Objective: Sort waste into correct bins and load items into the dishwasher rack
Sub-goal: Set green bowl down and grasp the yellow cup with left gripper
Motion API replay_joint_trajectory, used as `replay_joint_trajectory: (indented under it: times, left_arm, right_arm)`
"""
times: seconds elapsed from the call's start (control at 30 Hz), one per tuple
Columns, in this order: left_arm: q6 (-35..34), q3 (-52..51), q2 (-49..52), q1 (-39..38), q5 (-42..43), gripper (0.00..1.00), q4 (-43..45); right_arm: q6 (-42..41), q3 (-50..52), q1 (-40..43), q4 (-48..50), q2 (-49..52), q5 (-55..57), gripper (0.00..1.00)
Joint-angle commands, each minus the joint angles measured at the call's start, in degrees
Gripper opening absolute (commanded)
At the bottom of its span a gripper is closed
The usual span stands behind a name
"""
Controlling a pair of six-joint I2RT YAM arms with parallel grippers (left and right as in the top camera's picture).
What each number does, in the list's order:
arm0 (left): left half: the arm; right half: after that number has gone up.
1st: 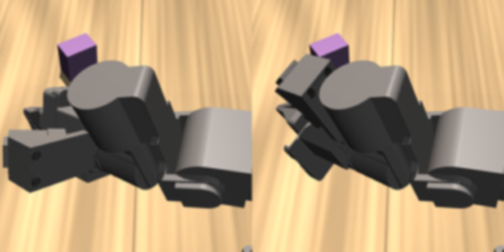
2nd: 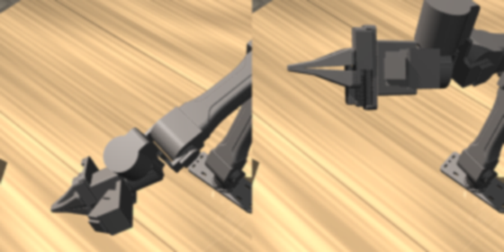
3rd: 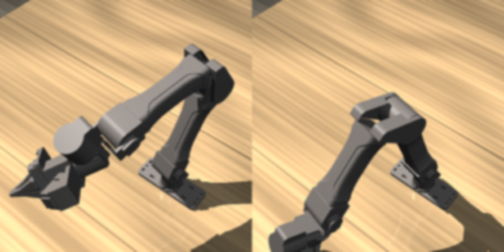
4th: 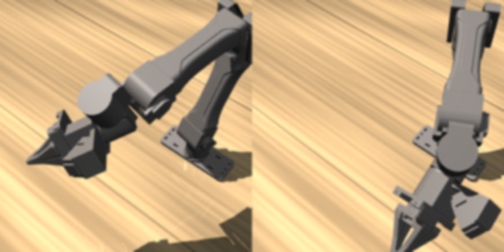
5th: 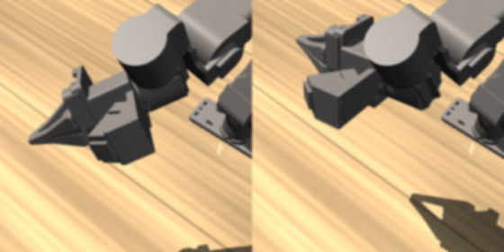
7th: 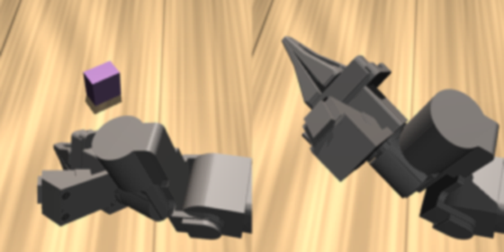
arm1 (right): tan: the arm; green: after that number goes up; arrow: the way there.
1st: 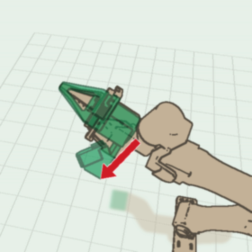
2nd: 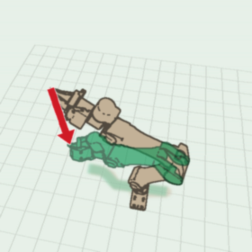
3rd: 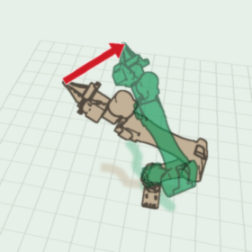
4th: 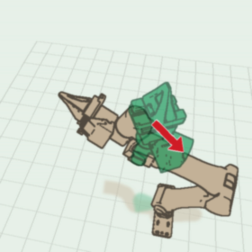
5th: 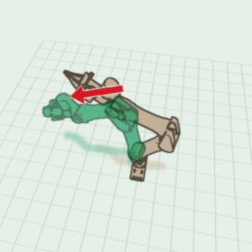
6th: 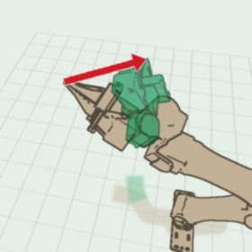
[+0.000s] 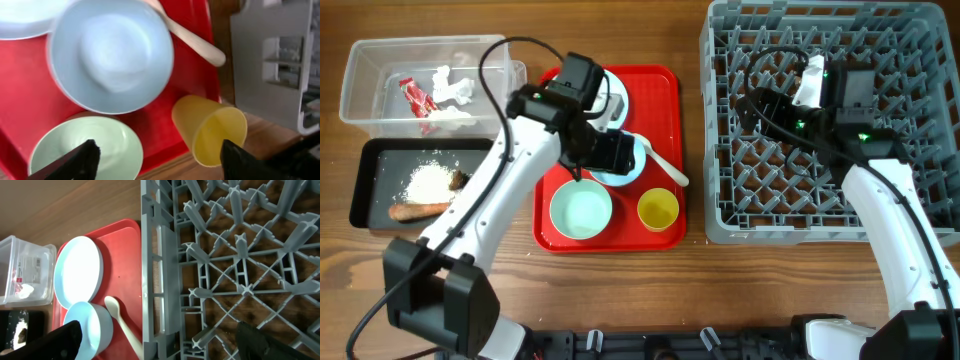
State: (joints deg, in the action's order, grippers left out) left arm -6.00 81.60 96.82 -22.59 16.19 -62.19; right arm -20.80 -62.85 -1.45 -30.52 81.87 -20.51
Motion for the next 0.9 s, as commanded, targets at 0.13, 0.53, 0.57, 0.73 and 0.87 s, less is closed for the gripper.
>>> replay_joint_trajectory:
  times: [0.13,0.53,0.57,0.73,0.87]
  left_arm:
    - [2.1,-0.1,10.9,-8.6,2.0,0.51,-0.3]
    - [-5.2,-2.3,11.7,-11.9,-4.5,0.23,1.8]
    - [-5.2,-2.3,11.7,-12.1,-4.5,0.2,1.8]
    - [-5.2,-0.4,11.4,-10.8,-0.7,0.04,1.2]
    - [-4.7,8.1,9.0,-1.5,17.0,0.04,0.1]
  right_arm:
    - [-0.2,-0.4,0.0,0.0,0.3,0.6,1.0]
    - [-0.2,-0.4,0.0,0.0,0.3,1.5,1.0]
    - [-0.2,-0.4,0.0,0.0,0.3,1.5,1.0]
    - [-3.2,-0.4,0.0,-0.3,0.3,0.7,1.0]
    - [-3.6,-0.4,0.0,7.1,0.3,-16.4,1.0]
